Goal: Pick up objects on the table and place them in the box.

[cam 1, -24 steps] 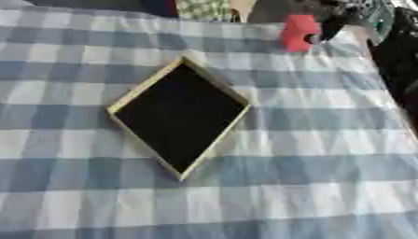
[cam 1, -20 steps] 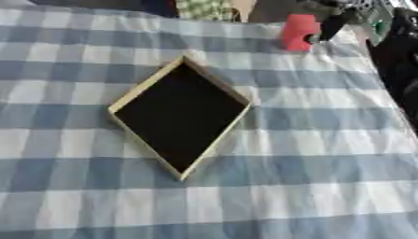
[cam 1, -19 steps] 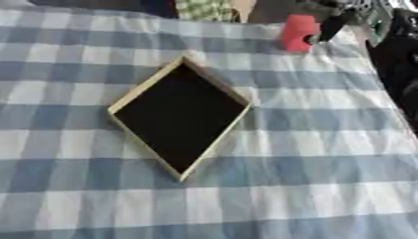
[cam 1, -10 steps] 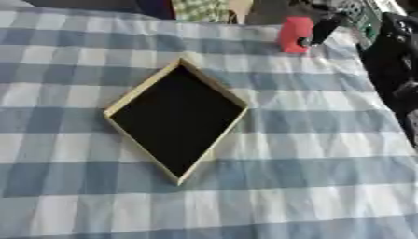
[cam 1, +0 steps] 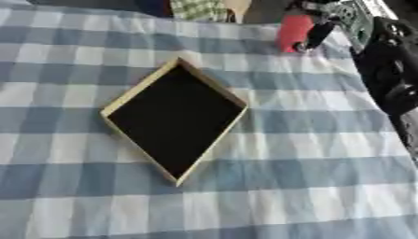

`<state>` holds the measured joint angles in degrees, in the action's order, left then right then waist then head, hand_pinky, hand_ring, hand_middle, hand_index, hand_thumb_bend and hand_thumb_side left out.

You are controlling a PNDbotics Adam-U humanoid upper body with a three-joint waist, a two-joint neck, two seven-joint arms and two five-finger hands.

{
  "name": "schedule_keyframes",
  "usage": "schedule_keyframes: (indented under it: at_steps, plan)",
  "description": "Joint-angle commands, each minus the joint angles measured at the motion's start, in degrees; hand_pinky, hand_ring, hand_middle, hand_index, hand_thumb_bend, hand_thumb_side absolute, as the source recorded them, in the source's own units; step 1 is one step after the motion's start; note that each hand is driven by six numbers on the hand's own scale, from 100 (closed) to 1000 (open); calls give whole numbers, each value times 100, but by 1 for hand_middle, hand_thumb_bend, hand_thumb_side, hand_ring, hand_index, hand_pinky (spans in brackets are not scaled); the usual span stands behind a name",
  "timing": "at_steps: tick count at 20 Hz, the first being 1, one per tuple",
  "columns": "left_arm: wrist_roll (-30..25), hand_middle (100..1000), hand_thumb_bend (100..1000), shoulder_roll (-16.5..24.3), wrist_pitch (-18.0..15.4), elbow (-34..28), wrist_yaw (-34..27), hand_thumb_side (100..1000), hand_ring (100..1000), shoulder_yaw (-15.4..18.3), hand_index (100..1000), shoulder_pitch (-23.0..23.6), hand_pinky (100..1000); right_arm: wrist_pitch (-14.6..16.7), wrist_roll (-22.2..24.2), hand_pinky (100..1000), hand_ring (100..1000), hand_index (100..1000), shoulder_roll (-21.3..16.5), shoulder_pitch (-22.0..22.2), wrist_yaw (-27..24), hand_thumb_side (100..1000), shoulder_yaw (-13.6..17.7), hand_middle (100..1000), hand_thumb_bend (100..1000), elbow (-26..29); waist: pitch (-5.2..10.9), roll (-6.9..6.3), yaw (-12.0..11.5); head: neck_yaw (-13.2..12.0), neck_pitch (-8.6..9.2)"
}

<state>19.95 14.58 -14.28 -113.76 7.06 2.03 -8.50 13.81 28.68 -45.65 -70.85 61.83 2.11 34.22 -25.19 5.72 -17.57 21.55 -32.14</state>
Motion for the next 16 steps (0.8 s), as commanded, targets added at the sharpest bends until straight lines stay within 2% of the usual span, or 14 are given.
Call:
schedule_keyframes:
  at_steps: [1, 6, 10, 13, 16]
  plan:
    - [-12, 577, 100, 82, 7, -83, 36, 762, 626, -3, 636, -50, 693, -64, -35, 1000, 1000, 1000, -161, -117, 85, 100, 67, 986, 337, 10, 96, -14, 0, 21, 79]
    - [-14, 577, 100, 72, 7, -83, 42, 763, 626, -6, 635, -65, 694, -156, -132, 1000, 1000, 1000, -126, -135, 95, 100, 111, 978, 334, -20, 53, -9, -25, 28, 123]
    - [-21, 576, 100, 59, 16, -83, 46, 765, 626, -11, 635, -67, 694, -241, -189, 989, 982, 980, -112, -137, 122, 100, 131, 914, 321, -57, 24, 4, -30, 32, 127]
    - [-25, 576, 100, 59, 15, -83, 54, 763, 626, -13, 634, -78, 694, -310, -278, 935, 860, 920, -109, -134, 154, 100, 138, 810, 285, -65, 11, 12, -33, 32, 128]
    - [-28, 576, 100, 55, 17, -83, 58, 764, 625, -15, 633, -76, 694, -364, -423, 859, 735, 810, -90, -132, 153, 100, 154, 680, 190, -61, 0, 14, -37, 32, 128]
